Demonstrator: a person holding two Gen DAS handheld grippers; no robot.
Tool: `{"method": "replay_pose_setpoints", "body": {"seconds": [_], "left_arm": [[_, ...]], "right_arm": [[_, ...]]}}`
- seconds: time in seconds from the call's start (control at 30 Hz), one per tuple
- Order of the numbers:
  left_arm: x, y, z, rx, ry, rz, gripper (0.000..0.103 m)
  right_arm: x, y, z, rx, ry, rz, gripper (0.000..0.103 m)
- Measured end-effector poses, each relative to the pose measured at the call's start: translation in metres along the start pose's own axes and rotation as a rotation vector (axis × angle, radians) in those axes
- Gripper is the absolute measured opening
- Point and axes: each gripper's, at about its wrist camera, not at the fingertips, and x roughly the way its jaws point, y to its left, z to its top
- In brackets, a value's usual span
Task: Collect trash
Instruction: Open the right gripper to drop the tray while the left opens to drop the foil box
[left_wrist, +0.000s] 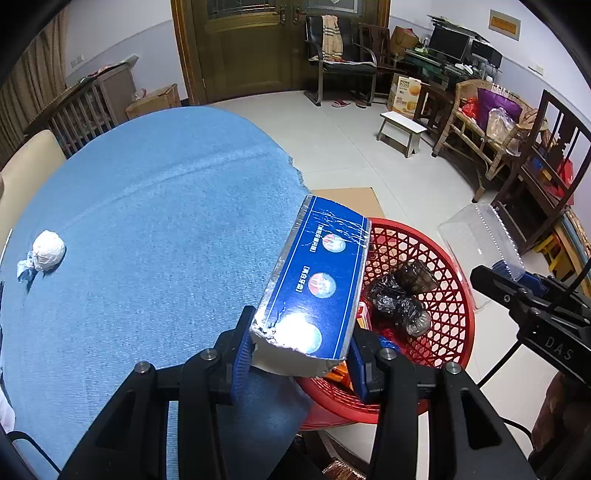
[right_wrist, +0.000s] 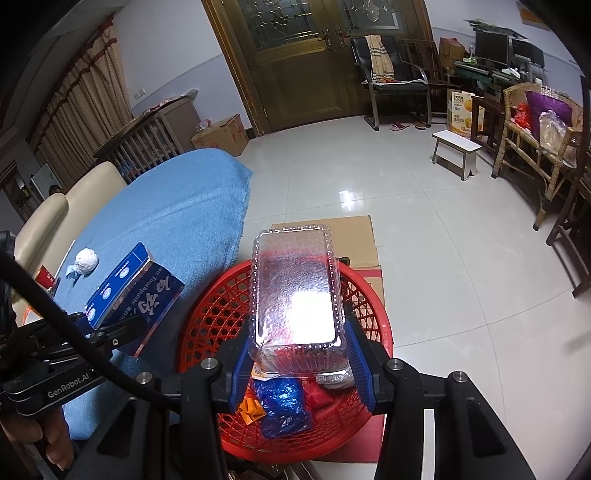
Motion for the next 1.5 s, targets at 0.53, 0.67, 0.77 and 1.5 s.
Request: {"method": "replay_pose_setpoints", "body": {"seconds": [0.53, 0.67, 0.77, 1.5], "left_arm": [[0.008, -0.007, 0.004, 0.017, 0.014, -0.009, 0.046], [0.013, -0.013, 0.007, 0.030, 0.025, -0.015, 0.046], [0.019, -0.018, 0.008, 0.039, 0.037, -0.016, 0.046], [0.037, -0.050, 0.018, 0.103, 0.070, -0.027, 0.046]], "right_arm": [[0.012, -0.012, -0.003, 0.053, 0.053, -0.010, 0.067], [0.002, -0.026, 0.001, 0.095, 0.019, -0.017, 0.067], [-0.004, -0.031, 0.005, 0.113, -0.002, -0.024, 0.067], [-0.018, -0.055, 0.009, 0.176, -0.048, -0.027, 0.067]]}}
